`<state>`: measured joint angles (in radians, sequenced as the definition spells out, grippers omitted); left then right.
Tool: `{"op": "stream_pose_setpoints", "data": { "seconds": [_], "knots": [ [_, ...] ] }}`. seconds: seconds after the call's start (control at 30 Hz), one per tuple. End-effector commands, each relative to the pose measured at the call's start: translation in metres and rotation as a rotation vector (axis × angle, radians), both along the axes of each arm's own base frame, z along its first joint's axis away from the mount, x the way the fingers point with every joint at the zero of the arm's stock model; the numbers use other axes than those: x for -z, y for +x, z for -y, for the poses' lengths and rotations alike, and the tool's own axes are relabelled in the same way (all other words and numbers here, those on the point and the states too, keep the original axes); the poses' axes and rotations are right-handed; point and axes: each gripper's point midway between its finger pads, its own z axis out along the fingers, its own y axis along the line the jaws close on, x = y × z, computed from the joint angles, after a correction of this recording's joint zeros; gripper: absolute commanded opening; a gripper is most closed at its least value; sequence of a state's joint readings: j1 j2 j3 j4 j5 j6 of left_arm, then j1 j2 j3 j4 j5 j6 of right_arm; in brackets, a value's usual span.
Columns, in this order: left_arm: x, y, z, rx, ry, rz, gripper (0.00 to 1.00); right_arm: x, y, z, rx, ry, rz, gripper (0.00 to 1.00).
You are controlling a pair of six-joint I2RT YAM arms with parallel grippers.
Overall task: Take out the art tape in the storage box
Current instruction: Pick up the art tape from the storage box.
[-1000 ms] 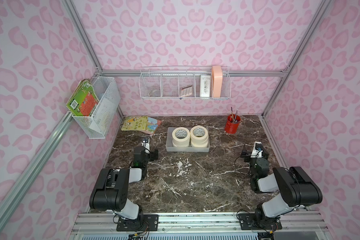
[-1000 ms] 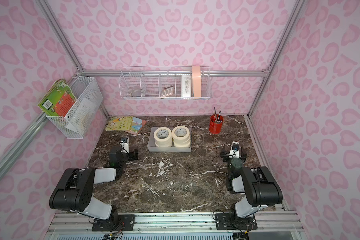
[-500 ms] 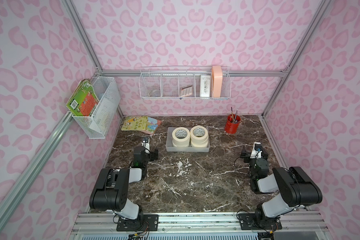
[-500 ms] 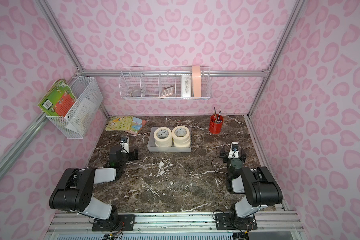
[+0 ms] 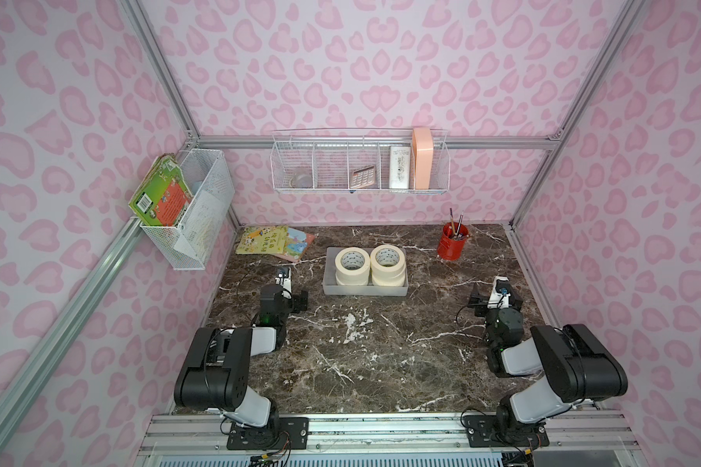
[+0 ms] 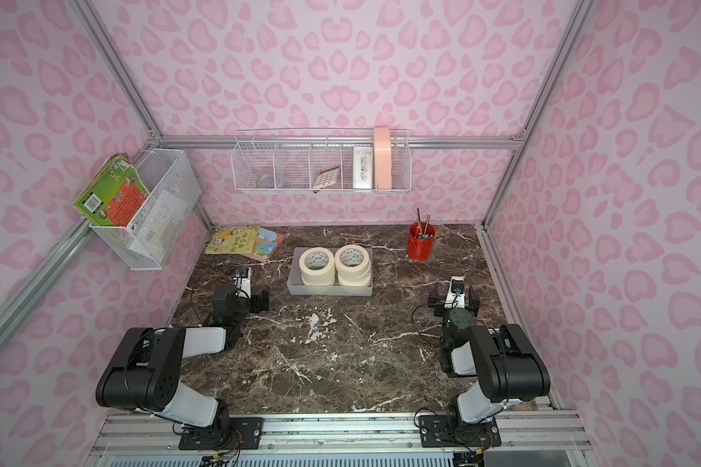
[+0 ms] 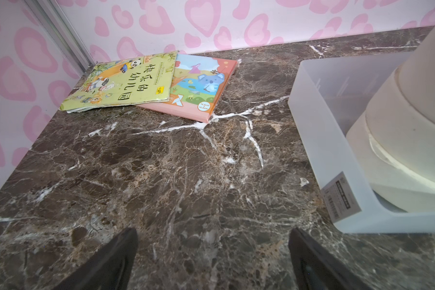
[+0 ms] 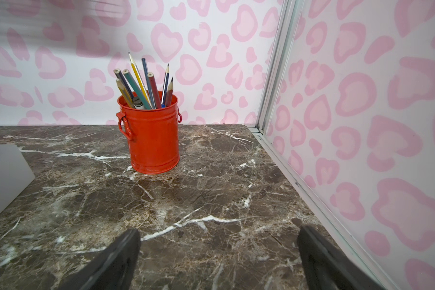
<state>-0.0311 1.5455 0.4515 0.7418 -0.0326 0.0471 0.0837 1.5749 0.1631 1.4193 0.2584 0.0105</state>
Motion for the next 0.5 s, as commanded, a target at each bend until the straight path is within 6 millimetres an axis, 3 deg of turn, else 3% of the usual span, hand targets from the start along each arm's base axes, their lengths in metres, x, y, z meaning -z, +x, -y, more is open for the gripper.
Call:
{"op": "stream_pose_setpoints", "data": {
  "seconds": [0.0,0.1,0.23,0.37,0.47],
  "knots": [
    [-0.003,0.001,0.001,0.005,-0.011,0.008,0.98,-0.009,0.001,0.001,0.004,-0.001,0.035,1.00],
    [-0.003,0.002,0.002,0.005,-0.011,0.007,0.98,-0.003,0.012,0.001,-0.062,0.041,-0.006,1.00],
    [-0.002,0.002,0.002,0.007,-0.014,0.005,0.98,-0.004,0.010,0.000,-0.078,0.036,0.001,1.00],
    [-0.020,0.009,0.006,0.047,0.019,0.031,0.98,-0.025,0.016,-0.002,-0.028,-0.003,-0.008,1.00],
    [-0.035,0.014,0.007,0.018,0.008,-0.129,0.98,-0.038,0.028,-0.018,-0.055,-0.031,-0.074,1.00]
  ]
}}
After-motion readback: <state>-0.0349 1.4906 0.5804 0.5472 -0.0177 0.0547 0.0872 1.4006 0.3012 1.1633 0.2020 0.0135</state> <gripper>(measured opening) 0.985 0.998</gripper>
